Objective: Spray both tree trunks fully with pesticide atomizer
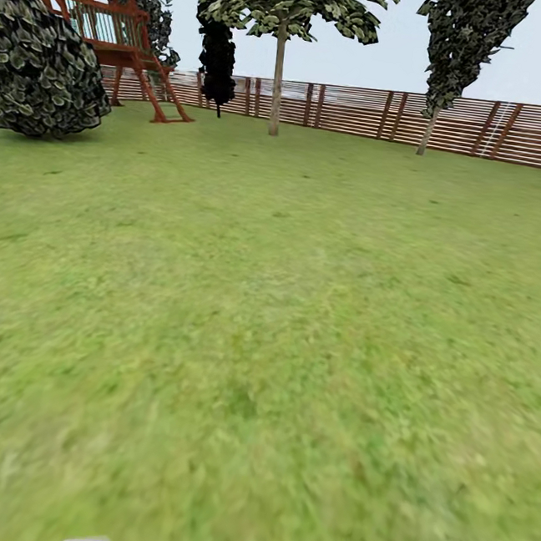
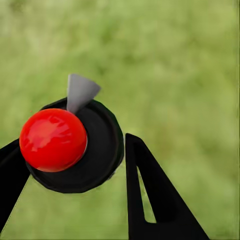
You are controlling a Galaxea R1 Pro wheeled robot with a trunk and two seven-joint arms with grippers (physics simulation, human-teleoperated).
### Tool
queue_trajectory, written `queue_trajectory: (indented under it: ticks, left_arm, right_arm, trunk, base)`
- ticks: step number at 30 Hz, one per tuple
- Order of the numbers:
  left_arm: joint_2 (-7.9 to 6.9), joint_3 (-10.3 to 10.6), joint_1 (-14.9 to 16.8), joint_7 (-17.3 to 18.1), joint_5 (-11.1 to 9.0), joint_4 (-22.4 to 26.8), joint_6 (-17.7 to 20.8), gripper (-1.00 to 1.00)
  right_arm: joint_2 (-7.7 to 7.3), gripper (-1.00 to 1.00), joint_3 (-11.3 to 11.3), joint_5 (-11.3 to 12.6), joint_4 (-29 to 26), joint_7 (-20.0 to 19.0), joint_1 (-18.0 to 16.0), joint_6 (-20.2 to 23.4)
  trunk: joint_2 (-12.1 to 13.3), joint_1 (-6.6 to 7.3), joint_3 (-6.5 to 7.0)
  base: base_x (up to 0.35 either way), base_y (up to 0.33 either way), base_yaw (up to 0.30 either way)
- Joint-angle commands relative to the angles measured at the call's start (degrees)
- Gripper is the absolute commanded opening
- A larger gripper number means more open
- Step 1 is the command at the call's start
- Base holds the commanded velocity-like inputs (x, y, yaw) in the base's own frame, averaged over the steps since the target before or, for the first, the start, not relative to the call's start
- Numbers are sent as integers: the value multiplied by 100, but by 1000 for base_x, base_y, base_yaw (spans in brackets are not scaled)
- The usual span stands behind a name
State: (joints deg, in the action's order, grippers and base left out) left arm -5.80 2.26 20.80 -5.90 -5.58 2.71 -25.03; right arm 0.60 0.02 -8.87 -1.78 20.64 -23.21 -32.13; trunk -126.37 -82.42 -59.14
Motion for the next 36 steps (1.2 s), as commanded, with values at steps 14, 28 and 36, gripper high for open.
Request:
queue_trajectory:
  ticks: [14,28,36]
  left_arm:
    - [0,29,3,2,-57,-4,-19,-100]
    - [0,29,3,2,-57,-4,-19,-100]
    - [0,28,3,2,-57,-5,-19,-100]
  right_arm:
    - [1,100,-2,-59,9,55,-1,0]
    - [1,100,-2,-62,10,55,1,1]
    - [1,100,-2,-61,11,55,0,-2]
  trunk:
    - [-2,-3,-5]
    - [-2,-3,-5]
    - [-2,-3,-5]
  base:
    - [338,0,0]
    - [338,0,0]
    - [338,0,0]
